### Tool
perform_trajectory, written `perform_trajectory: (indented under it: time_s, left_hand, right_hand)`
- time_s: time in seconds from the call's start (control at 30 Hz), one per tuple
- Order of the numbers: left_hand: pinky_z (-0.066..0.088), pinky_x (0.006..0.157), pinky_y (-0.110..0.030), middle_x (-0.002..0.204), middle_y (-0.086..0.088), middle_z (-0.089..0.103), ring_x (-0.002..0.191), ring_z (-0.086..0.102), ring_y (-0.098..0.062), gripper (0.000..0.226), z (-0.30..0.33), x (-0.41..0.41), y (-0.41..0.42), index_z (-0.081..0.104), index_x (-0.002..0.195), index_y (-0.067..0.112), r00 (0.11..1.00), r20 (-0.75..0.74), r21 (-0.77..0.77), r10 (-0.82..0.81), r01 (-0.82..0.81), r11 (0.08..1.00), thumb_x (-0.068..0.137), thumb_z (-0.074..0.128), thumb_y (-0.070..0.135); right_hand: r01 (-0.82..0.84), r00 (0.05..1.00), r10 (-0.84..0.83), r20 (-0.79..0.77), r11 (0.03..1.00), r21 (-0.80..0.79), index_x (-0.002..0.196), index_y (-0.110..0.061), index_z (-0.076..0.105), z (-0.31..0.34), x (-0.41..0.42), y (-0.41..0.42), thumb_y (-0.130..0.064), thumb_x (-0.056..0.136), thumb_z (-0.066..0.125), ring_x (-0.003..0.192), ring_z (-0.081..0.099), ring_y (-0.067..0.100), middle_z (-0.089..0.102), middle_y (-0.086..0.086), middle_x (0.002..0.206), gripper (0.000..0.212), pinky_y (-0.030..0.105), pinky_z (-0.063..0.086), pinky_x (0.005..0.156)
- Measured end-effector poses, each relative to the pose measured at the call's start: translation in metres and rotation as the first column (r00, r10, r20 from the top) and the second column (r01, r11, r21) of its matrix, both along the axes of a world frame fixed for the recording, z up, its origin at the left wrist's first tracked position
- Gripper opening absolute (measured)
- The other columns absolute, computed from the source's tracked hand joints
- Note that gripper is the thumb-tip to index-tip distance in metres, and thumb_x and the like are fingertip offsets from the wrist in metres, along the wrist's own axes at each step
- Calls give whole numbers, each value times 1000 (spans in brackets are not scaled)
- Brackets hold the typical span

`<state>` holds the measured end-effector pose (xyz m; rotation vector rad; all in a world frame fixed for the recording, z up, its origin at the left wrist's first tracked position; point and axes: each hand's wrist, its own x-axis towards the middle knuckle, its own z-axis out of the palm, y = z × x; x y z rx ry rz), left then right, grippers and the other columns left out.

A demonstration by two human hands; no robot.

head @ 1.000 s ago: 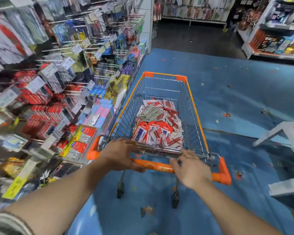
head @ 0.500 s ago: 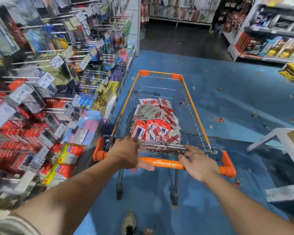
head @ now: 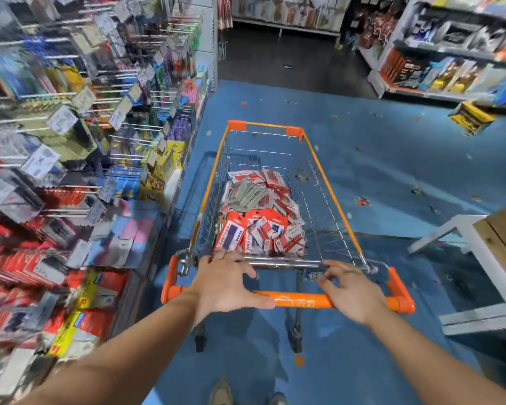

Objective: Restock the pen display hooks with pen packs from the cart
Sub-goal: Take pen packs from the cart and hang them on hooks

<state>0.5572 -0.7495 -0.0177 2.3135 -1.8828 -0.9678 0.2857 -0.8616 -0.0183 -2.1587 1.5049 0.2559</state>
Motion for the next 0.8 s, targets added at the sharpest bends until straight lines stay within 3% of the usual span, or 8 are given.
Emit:
perform_trajectory:
  time_s: [0.13, 0.2, 0.27, 0.37, 0.47, 0.6, 0.67, 0.8]
  left_hand:
    - [33, 115, -47, 147, 14, 55, 139, 46, -17, 79, -1, 9, -18, 64, 129, 41, 994, -48, -34, 101, -103, 994, 75, 38, 92]
    - [45, 108, -42, 135, 10, 65, 126, 57, -19, 69, -2, 15, -29, 66, 127, 37, 983, -82, -31, 165, -168, 985, 82, 41, 84]
    - [46, 107, -40, 136, 9, 63, 127, 54, -20, 74, 2, 17, -38, 63, 129, 37, 982, -92, -22, 168, -171, 985, 78, 42, 85]
    - [31, 120, -42, 151, 13, 44, 146, 31, -22, 97, 11, 5, -40, 46, 147, 44, 990, -132, 21, 41, -38, 999, 64, 46, 96]
    - [2, 127, -58, 171, 13, 6, 158, -1, -25, 130, 8, -13, -29, -1, 160, 49, 979, -136, 149, -150, 170, 974, 56, 60, 97]
    - [-13, 118, -72, 171, 16, -13, 159, -15, -29, 132, -11, -25, -38, -42, 133, 65, 986, -44, 234, -160, 166, 958, 45, 52, 97]
    - [-12, 115, -75, 170, 20, -16, 159, -16, -28, 121, -9, -25, -47, -48, 118, 69, 985, -41, 265, -168, 173, 949, 40, 40, 98]
    - [-15, 117, -73, 170, 19, -15, 159, -12, -29, 121, -3, -16, -65, -44, 123, 67, 981, -14, 258, -194, 191, 947, 55, 50, 99]
  right_hand:
    - [35, 999, -35, 0, 999, -19, 93, -37, 62, -8, 1, -9, -52, 101, 47, 143, 38, 9, 49, -27, 147, 23, 48, 30, 117]
    - [35, 999, -34, 16, 997, -70, 93, -37, 60, -11, 7, -19, -50, 101, 48, 134, 48, 12, 62, -21, 130, 20, 45, 34, 113]
    - [22, 999, -18, 44, 994, -104, 91, -38, 57, -7, 13, -26, -48, 102, 48, 123, 54, 13, 64, -20, 107, 17, 41, 34, 107]
    - [-56, 997, 63, 46, 989, -139, 88, -39, 56, -9, 19, -29, -58, 98, 38, 113, 56, 9, 63, -21, 98, 28, 40, 32, 101]
    - [-152, 984, 171, 38, 940, -306, 80, -35, 61, -17, 19, -19, -62, 91, 34, 99, 62, 13, 66, -18, 88, 40, 39, 36, 88]
    - [-207, 883, 403, 238, 792, -574, 74, -29, 67, -18, 7, -27, -49, 79, 60, 85, 65, 18, 66, -15, 81, 22, 39, 39, 82]
    - [-212, 835, 459, 305, 779, -589, 77, -27, 70, -15, 8, -32, -47, 76, 66, 87, 65, 17, 66, -14, 83, 21, 40, 44, 87]
    - [-200, 822, 456, 341, 792, -577, 80, -22, 72, -21, 19, -67, -42, 84, 66, 84, 64, 19, 68, -10, 83, 22, 39, 45, 87]
